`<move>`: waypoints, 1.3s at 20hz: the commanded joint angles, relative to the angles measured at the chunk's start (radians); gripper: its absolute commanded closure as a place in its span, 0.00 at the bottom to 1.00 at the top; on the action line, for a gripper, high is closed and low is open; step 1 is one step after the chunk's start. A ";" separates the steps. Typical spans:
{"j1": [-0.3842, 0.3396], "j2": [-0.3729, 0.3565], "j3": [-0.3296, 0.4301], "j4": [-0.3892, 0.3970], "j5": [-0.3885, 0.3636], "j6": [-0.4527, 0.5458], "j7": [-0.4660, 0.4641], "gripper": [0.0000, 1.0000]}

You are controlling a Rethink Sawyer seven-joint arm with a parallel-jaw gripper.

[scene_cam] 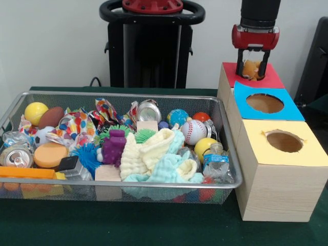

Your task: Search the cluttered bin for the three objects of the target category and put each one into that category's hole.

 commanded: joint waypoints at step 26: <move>-0.068 -0.051 0.127 -0.050 0.045 0.063 0.221 0.00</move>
